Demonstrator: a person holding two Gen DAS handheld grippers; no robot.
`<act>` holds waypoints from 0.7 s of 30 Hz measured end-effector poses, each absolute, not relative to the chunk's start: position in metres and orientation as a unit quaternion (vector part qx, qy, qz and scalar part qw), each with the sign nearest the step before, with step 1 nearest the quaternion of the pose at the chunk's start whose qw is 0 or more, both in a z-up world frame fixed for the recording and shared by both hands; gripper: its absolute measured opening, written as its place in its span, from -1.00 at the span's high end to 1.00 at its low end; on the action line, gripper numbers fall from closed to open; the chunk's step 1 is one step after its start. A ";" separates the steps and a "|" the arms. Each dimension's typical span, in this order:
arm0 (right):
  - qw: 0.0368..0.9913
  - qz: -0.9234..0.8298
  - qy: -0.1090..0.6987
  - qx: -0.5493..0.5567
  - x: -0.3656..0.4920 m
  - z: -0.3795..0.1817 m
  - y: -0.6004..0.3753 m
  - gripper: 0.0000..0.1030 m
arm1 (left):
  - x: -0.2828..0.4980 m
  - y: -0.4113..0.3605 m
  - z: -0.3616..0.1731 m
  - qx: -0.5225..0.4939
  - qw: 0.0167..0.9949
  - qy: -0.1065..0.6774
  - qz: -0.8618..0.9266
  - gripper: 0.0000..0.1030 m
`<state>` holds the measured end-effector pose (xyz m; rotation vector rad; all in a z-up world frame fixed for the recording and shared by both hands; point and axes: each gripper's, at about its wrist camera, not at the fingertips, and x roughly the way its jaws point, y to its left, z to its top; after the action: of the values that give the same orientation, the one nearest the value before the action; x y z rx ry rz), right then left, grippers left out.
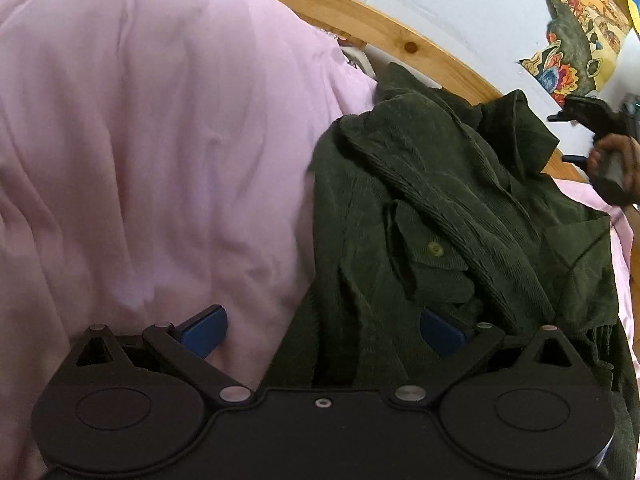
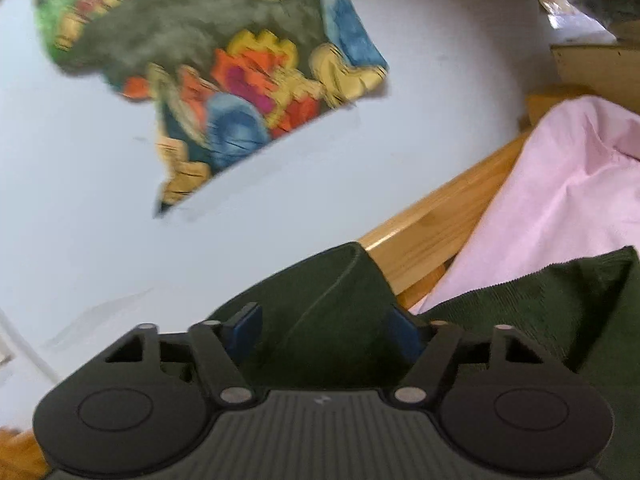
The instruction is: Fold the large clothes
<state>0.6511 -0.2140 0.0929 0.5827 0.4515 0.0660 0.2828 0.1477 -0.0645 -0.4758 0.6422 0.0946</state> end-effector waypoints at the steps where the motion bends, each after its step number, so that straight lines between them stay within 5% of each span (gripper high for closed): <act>1: 0.929 0.028 0.220 0.297 0.653 0.090 -0.214 -0.26 | 0.283 0.147 -0.064 -0.230 0.921 0.311 0.045 -0.99; 5: 0.919 0.023 0.226 0.323 0.661 0.079 -0.219 0.60 | 0.282 0.145 -0.065 -0.223 0.924 0.308 0.039 -0.99; 7: 0.917 0.026 0.221 0.331 0.657 0.076 -0.224 0.78 | 0.282 0.145 -0.065 -0.226 0.923 0.308 0.040 -0.99; 21: 0.975 0.134 0.109 0.140 0.434 0.060 -0.232 0.86 | 0.272 0.151 -0.054 -0.248 0.923 0.289 0.052 -0.99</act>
<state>0.4343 -0.2316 0.0600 0.2822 0.2193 0.2704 0.2718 0.1515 -0.0541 -0.5082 0.5939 0.1076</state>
